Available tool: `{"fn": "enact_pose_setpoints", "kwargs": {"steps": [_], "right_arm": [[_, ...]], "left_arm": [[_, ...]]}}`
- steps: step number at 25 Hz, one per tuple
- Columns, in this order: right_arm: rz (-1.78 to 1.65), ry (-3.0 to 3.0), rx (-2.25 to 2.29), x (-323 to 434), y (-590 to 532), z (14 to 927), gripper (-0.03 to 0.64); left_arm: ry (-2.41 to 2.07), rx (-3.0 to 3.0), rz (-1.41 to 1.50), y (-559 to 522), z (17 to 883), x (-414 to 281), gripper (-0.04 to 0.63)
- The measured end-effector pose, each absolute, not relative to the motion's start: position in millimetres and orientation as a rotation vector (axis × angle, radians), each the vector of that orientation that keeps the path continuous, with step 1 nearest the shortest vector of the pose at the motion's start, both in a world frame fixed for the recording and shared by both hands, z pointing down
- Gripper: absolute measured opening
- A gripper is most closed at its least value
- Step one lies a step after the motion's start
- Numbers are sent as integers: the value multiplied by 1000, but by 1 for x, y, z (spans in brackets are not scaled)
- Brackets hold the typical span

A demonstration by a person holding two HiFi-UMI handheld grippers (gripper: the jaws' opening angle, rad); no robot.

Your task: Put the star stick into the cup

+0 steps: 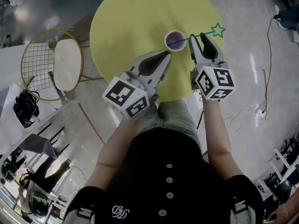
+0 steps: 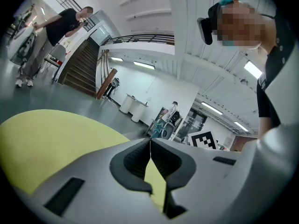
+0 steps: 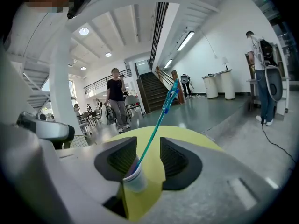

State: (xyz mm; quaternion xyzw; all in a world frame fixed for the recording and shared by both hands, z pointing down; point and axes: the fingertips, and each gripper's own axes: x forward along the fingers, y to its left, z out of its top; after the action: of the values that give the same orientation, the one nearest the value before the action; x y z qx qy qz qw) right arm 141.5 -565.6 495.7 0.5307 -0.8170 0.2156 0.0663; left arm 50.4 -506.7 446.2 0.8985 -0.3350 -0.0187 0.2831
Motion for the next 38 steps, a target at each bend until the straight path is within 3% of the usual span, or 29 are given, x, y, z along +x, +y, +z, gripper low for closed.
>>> {"fn": "enact_pose_setpoints", "kwargs": {"steps": [5,14,19,22,38], "right_arm": [[655,-2463,1611,146,-557,487,185],[652,-2560,1600,142,-508,456,189],[523,-2678,1521,125,-480,418,40],[377,-2696,1493,117,-466,398,3],[250,-2787,1507,98,-428,351,3]], "left_arm": [[-915,2413,-69,-505,435,46,12],[-883,2508,-84,-483,410,50,12],[-852,2550,-96,-466,395,58,12],[-850,2571,-112,-455,388,60,12],[-874,2614,-129,-436,371,47,12]]}}
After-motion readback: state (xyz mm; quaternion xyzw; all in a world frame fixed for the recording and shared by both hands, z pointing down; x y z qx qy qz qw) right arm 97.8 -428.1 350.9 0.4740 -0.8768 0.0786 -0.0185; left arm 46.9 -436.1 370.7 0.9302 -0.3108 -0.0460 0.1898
